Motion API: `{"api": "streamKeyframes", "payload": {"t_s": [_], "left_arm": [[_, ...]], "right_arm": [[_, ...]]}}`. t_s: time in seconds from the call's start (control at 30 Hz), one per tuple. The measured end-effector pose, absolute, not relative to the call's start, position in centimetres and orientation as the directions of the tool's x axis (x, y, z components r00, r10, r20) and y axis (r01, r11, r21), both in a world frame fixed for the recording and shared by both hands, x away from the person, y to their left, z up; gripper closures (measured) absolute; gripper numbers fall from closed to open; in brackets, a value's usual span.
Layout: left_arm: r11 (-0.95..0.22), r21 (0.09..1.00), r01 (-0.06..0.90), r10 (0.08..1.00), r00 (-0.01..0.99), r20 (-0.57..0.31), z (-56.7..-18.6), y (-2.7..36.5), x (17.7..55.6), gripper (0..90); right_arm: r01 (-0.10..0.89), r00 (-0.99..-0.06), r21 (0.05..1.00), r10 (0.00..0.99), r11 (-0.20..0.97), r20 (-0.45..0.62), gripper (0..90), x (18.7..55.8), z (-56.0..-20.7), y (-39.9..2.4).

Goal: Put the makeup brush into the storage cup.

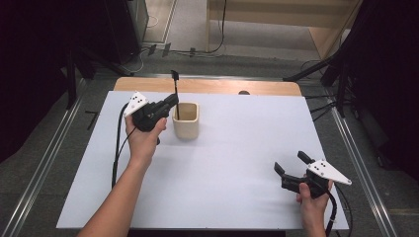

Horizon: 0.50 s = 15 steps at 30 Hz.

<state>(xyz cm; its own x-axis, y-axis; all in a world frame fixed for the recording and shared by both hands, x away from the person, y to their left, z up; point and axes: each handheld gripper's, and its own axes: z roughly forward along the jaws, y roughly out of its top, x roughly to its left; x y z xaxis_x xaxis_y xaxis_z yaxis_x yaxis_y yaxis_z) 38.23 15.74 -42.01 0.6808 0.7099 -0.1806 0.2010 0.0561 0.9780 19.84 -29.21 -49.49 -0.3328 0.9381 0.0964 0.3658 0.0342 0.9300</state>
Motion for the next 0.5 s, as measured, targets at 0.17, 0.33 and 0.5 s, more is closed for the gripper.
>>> {"api": "streamKeyframes", "payload": {"t_s": [0.17,0.33,0.5], "left_arm": [[0.043,0.978,0.206,0.711,0.682,-0.174,-42.2,15.7,38.3,86.5],[0.029,0.977,0.210,0.711,0.683,-0.168,-42.4,15.5,38.3,86.4],[0.027,0.975,0.222,0.716,0.676,-0.174,-43.1,15.5,38.3,86.4]], "right_arm": [[0.365,-0.333,0.930,0.938,0.034,0.096,6.5,19.8,-49.5,-29.2],[0.365,-0.332,0.931,0.938,0.034,0.096,6.5,19.8,-49.5,-29.3],[0.365,-0.332,0.930,0.939,0.034,0.096,6.5,19.8,-49.5,-29.2]]}}
